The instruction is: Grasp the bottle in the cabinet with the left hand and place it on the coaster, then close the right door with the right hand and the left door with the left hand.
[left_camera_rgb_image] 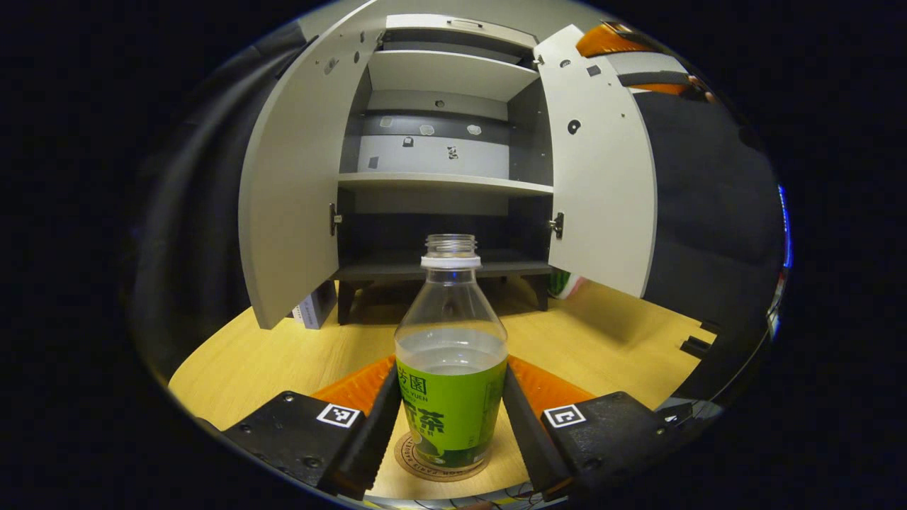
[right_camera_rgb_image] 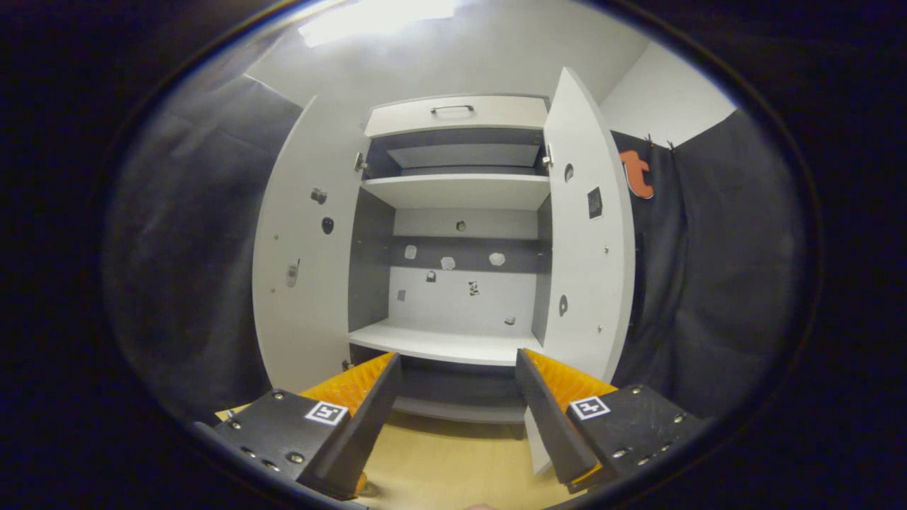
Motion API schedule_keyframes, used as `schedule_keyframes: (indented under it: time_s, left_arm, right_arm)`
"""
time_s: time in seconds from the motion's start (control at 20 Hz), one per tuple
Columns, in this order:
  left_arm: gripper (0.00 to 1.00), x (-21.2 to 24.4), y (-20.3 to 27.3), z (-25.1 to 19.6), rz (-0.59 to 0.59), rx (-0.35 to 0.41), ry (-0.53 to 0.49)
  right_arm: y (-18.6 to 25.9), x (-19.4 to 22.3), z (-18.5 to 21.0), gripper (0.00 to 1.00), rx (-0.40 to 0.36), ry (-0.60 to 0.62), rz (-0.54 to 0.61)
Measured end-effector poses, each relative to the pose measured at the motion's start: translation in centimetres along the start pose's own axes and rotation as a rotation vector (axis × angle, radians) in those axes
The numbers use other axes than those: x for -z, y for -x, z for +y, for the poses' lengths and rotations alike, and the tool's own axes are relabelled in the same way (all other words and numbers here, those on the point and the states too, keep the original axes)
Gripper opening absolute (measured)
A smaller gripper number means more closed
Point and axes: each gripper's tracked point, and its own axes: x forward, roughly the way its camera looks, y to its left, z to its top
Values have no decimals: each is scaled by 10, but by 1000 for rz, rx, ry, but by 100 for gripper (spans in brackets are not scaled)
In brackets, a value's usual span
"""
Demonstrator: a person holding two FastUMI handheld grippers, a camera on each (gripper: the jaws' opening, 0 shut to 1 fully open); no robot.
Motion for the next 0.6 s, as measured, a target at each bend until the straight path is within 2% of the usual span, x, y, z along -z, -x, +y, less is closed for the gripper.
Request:
schedule_keyframes:
  time_s: [0.1,0.15,0.25,0.3,0.35,0.5,0.55,0.6]
  left_arm:
    - [82,1,5,2,7,-6,-26]
    - [82,-2,5,0,-9,4,-36]
    - [82,2,5,-2,10,21,-62]
    - [82,2,6,2,18,18,-71]
    - [83,0,9,3,25,18,-77]
    - [86,-11,12,7,23,0,-88]
    - [85,-14,14,8,25,-5,-97]
    - [85,-18,15,8,28,-11,-105]
  right_arm:
    - [1,-7,0,99,-16,37,-9]
    - [1,-11,-1,94,-23,42,-18]
    - [7,-15,-1,94,-42,53,-27]
    - [10,-16,-5,98,-43,59,-31]
    - [12,-16,-9,98,-43,62,-33]
    - [20,-16,-25,98,-23,35,-32]
    - [22,-15,-31,94,-10,23,-26]
    - [26,-14,-38,94,4,16,-23]
